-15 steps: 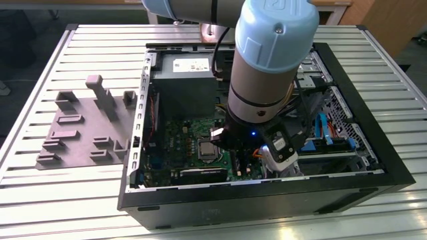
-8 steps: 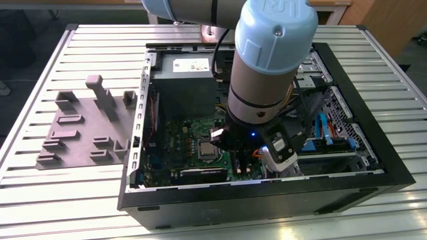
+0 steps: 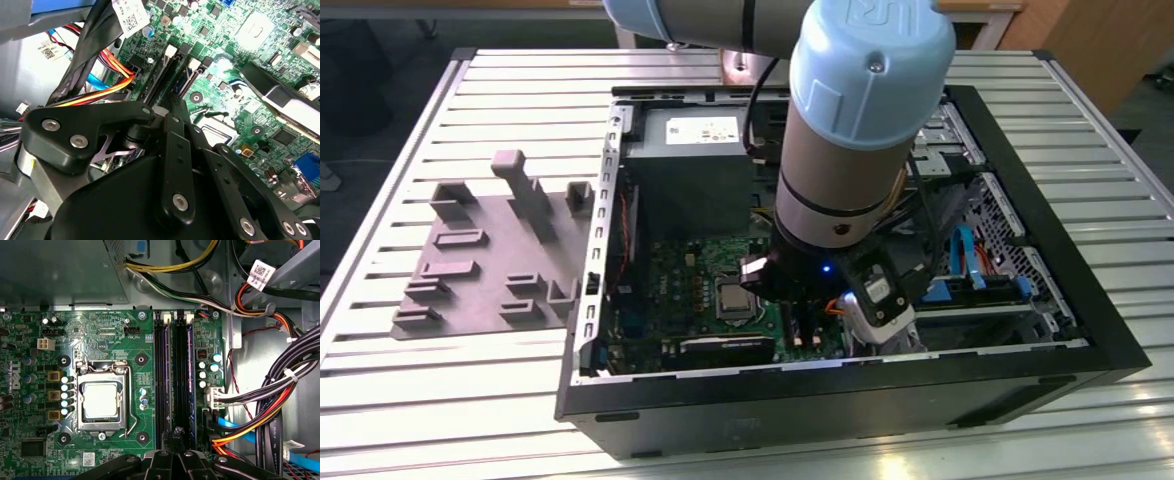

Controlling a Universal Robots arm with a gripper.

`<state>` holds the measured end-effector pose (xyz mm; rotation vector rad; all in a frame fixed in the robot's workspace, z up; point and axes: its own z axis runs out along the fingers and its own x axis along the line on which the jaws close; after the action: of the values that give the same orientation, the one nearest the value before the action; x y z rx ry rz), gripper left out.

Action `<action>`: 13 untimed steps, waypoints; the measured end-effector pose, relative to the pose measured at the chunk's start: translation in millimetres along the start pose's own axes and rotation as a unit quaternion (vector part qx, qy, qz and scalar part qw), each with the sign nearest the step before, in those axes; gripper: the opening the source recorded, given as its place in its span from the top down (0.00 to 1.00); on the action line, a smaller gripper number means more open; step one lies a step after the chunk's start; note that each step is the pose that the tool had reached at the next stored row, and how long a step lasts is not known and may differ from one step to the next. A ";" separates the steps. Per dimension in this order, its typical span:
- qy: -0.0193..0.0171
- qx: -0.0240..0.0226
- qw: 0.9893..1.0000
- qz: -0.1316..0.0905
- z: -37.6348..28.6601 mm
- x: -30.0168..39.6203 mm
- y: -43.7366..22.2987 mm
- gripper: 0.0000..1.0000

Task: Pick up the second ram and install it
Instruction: 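Press down the second ram until it locks into place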

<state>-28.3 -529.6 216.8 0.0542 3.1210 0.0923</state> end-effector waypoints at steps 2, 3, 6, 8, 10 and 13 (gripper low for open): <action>0.000 0.000 1.000 0.000 0.0 0.0 0.0 0.89; 0.000 0.000 1.000 0.000 0.0 0.0 0.0 0.89; 0.000 -0.002 1.000 0.000 -3.2 -0.2 0.6 0.89; 0.000 0.000 1.000 0.000 -11.0 -0.2 0.7 0.89; 0.000 0.000 1.000 0.000 -18.1 -0.3 1.1 0.89; 0.000 0.000 1.000 0.000 -29.6 -0.5 1.8 0.89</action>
<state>-28.3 -529.5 246.4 0.0543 3.1208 0.0928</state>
